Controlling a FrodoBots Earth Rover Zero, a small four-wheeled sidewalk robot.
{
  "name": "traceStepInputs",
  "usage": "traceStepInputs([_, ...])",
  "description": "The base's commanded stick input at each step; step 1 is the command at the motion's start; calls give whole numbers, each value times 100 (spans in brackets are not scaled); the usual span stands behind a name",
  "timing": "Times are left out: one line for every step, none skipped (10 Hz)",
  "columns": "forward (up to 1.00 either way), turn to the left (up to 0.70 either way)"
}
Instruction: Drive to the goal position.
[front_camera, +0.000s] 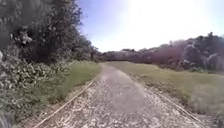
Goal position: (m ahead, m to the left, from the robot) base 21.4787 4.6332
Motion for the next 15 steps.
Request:
traceStepInputs([85,0])
traceStepInputs([85,0])
traceStepInputs([85,0])
traceStepInputs([85,0])
traceStepInputs([85,0])
traceStepInputs([85,0])
traceStepInputs([85,0])
traceStepInputs([85,0])
traceStepInputs([85,0])
traceStepInputs([85,0])
traceStepInputs([85,0])
traceStepInputs([85,0])
traceStepInputs([85,0])
traceStepInputs([85,0])
traceStepInputs([85,0])
